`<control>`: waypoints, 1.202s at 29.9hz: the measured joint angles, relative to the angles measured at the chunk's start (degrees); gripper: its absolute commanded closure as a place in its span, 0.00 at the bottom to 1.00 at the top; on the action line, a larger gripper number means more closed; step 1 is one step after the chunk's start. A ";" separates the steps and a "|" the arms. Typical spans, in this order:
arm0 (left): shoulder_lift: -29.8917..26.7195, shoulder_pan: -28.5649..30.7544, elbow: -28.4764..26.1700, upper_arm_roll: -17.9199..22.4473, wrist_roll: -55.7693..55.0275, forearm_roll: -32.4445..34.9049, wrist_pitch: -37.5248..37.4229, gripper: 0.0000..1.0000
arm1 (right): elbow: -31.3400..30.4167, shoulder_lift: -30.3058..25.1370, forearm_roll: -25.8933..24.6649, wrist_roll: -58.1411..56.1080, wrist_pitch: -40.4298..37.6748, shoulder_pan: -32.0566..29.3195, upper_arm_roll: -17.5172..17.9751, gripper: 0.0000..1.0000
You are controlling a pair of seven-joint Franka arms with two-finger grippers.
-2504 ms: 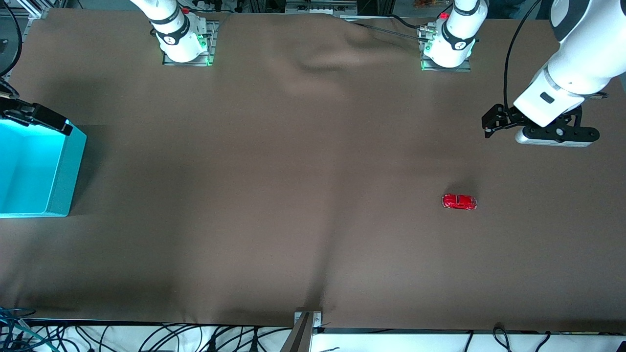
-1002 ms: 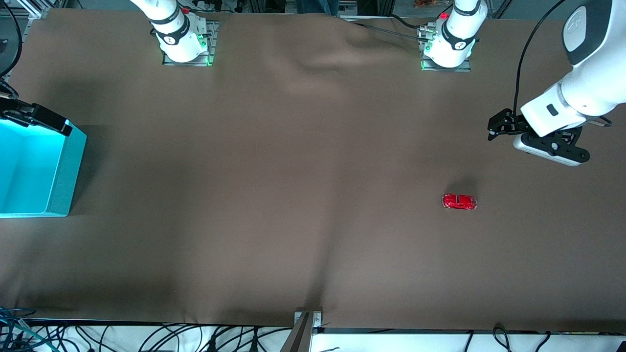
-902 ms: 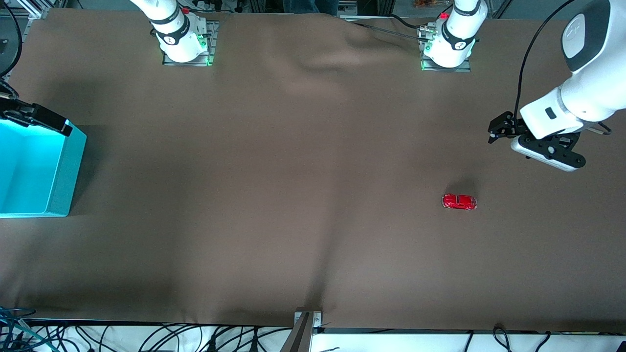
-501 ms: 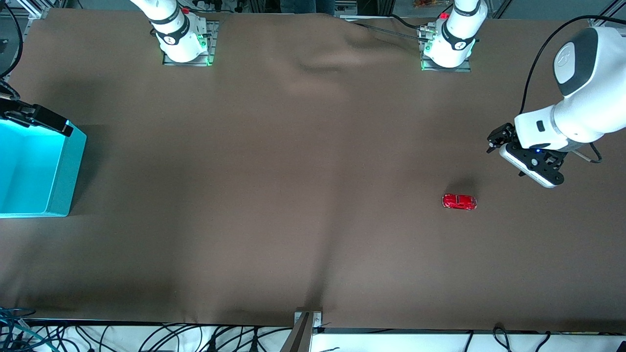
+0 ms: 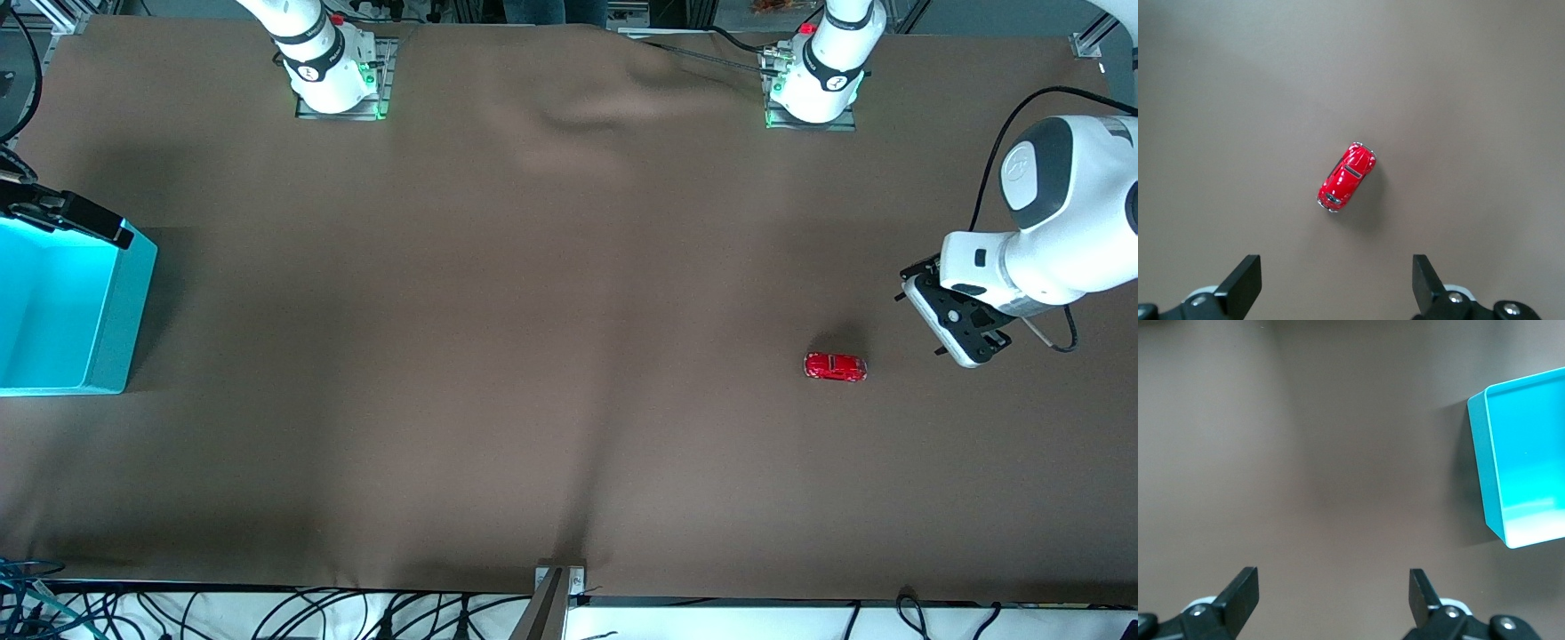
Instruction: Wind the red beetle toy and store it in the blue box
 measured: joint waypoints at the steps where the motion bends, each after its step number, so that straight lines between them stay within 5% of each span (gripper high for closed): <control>1: 0.32 0.06 -0.31 -0.01 1.39 0.00 0.99 0.00 | 0.00 0.00 0.00 0.00 0.00 0.00 0.00 0.00; 24: 9.62 1.35 -10.36 -2.50 23.37 0.00 24.58 0.00 | 0.00 0.11 0.00 0.01 0.00 -0.02 -0.01 0.00; 36: 15.49 3.39 -11.25 -2.98 28.61 0.00 30.65 0.00 | -0.01 0.13 0.00 0.01 0.01 -0.02 -0.01 0.00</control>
